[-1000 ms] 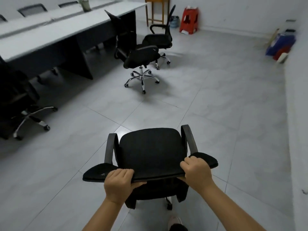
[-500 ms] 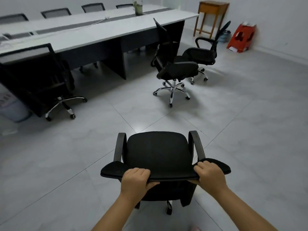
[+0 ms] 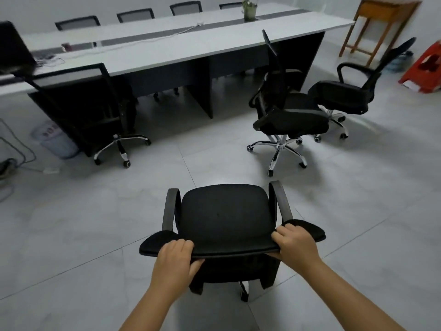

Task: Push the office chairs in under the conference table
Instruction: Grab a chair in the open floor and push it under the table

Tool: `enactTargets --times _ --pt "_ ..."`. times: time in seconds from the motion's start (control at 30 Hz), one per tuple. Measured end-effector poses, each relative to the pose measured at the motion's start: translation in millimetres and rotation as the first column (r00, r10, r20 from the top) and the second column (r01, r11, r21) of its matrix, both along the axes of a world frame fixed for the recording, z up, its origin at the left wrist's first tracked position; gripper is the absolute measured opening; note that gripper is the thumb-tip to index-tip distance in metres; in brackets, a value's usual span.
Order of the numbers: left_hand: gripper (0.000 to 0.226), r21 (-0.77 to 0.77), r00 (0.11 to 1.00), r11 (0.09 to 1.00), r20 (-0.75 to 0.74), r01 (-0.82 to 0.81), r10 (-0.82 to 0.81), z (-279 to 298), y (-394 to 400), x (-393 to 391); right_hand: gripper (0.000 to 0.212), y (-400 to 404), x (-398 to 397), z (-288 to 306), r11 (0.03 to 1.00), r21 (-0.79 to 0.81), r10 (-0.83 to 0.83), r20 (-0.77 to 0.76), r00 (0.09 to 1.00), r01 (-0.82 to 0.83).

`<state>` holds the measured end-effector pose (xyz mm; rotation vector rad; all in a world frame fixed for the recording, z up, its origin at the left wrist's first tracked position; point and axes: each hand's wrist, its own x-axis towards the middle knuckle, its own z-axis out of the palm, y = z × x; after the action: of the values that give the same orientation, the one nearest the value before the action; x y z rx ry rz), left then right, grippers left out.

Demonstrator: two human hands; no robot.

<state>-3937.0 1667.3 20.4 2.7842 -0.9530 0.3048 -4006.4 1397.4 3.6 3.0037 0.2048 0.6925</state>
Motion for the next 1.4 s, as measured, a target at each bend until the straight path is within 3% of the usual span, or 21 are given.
enactTargets --times 0.13,0.23,0.33,0.4,0.53,0.7,0.87,1.23,1.33,1.4 --pt "0.044 0.104 0.999 0.994 0.034 -0.021 0.017 5.8 -39.0 34.7 0.046 -43.5 51.0 1.8 0.997 -0.001 0.083 0.008 0.997 -0.083" --pt "0.040 0.091 0.993 0.995 0.109 0.027 -0.037 0.6 -59.4 71.2 0.046 -70.7 91.1 2.1 0.993 -0.008 0.118 0.017 0.993 -0.118" --pt "0.073 -0.023 0.977 0.999 0.211 0.039 -0.033 -6.9 -76.3 105.9 0.047 -92.6 129.3 -0.3 0.994 0.005 0.113 0.028 0.993 -0.113" --pt "0.078 -0.078 0.969 0.997 0.247 0.028 -0.008 -10.0 -84.3 128.2 0.046 -101.7 155.6 -1.5 0.992 0.012 0.122 0.057 0.991 -0.123" --pt "0.077 -0.104 0.965 0.994 0.261 -0.012 0.039 -11.4 -92.6 186.0 0.043 -109.5 220.4 0.4 0.987 0.006 0.161 0.095 0.982 -0.162" --pt "0.077 -0.124 0.966 0.992 0.249 -0.034 0.065 -9.8 -92.5 274.7 0.047 -104.3 313.7 10.1 0.990 0.001 0.142 -0.019 0.990 -0.142" --pt "0.077 -0.101 0.964 0.992 0.250 -0.070 0.094 -9.9 -82.8 364.7 0.049 -96.3 406.5 6.7 0.988 0.002 0.157 -0.021 0.987 -0.157" --pt "0.082 -0.070 0.942 0.979 0.269 -0.189 0.201 -9.6 -74.5 528.5 0.039 -87.2 604.6 4.4 0.974 -0.038 0.226 0.125 0.966 -0.223" --pt "0.076 -0.053 0.951 0.976 0.222 -0.210 0.217 -13.0 -70.5 567.7 0.042 -83.6 653.6 0.3 0.967 -0.014 0.255 0.143 0.956 -0.256" --pt "0.057 0.010 0.956 0.969 0.168 -0.247 0.242 -6.9 -69.3 591.6 0.043 -82.0 684.8 0.6 0.964 0.006 0.263 0.142 0.954 -0.266"
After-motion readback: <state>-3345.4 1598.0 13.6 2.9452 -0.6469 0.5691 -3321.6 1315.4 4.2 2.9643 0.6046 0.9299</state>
